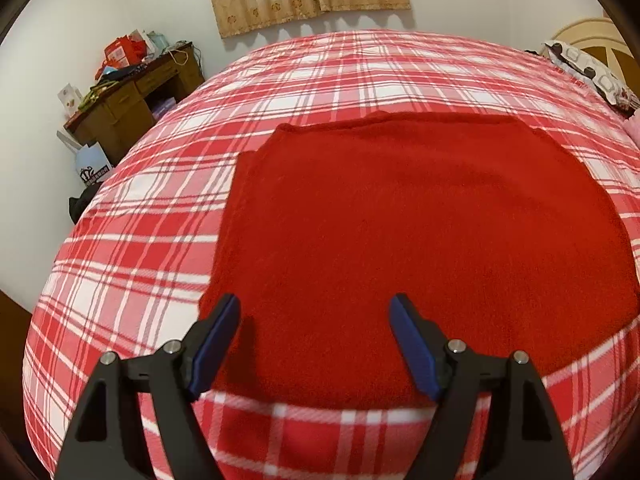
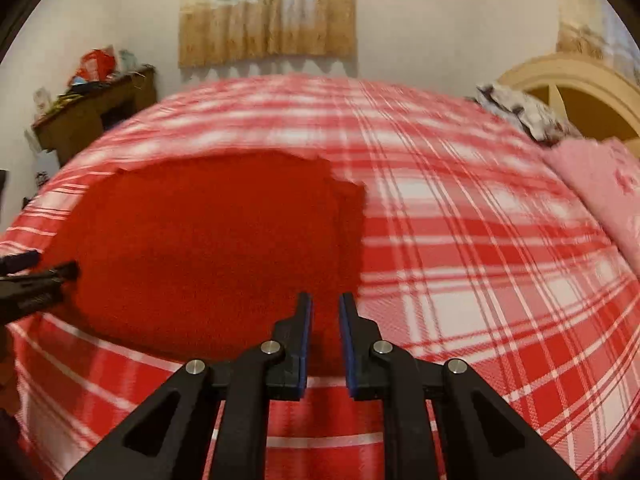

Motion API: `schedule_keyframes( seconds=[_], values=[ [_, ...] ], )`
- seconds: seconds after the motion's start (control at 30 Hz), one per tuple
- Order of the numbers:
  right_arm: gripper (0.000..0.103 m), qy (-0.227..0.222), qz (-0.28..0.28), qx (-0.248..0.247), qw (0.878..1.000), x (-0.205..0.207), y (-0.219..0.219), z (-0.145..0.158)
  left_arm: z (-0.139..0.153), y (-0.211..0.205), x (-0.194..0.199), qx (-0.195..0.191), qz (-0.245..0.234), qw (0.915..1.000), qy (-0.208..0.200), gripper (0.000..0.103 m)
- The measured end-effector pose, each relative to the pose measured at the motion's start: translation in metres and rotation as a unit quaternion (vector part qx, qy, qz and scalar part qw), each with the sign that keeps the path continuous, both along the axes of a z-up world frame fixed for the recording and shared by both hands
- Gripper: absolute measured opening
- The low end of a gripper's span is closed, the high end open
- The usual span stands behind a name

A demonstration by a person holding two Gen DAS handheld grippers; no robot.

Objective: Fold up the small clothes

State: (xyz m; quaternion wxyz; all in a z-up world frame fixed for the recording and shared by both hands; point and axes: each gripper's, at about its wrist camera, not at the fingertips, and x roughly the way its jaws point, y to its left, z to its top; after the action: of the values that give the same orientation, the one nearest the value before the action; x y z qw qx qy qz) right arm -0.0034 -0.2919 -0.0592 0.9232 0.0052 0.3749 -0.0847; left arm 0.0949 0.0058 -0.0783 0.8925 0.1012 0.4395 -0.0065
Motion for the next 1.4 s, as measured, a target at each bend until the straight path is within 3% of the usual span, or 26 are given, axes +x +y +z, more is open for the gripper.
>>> schedule_keyframes(
  seconds=[0.3,0.4,0.53,0.63,0.73,0.87,1.03,1.3,1.33,1.4],
  values=[
    [0.014,0.037,0.091,0.047,0.994,0.047,0.088,-0.028,0.009,0.029,-0.006,-0.007,0.03,0.9995,-0.011,0.081],
    [0.014,0.054,0.095,0.039,0.993,0.056,0.098,-0.048,0.008,0.042,-0.006,-0.008,0.04,0.9991,-0.01,0.081],
    [0.014,0.05,0.104,0.018,0.993,0.051,0.102,-0.045,0.002,0.064,-0.003,-0.025,0.061,0.9978,0.003,0.081],
    [0.014,0.003,0.097,0.031,0.995,0.036,0.093,-0.026,-0.003,0.084,-0.002,-0.052,0.081,0.9953,0.013,0.082],
    [0.014,-0.016,0.081,-0.002,0.997,0.03,0.091,-0.02,-0.002,0.099,-0.004,-0.079,0.097,0.9921,0.004,0.083],
    [0.014,-0.001,0.075,0.024,0.997,0.034,0.082,-0.031,-0.001,0.106,0.007,-0.132,0.11,0.9851,0.006,0.083],
    [0.014,-0.001,0.073,0.067,0.995,0.03,0.072,-0.033,-0.018,0.1,0.025,-0.213,0.121,0.969,0.035,0.083],
    [0.014,-0.006,0.082,0.07,0.994,0.037,0.077,-0.018,-0.022,0.079,0.027,-0.231,0.095,0.968,0.028,0.083],
    [0.014,-0.005,0.083,0.071,0.994,0.039,0.077,-0.018,-0.022,0.08,0.027,-0.234,0.092,0.9676,0.027,0.082],
    [0.014,-0.002,0.088,0.074,0.993,0.043,0.08,-0.017,-0.022,0.082,0.025,-0.243,0.083,0.9662,0.022,0.061]
  ],
)
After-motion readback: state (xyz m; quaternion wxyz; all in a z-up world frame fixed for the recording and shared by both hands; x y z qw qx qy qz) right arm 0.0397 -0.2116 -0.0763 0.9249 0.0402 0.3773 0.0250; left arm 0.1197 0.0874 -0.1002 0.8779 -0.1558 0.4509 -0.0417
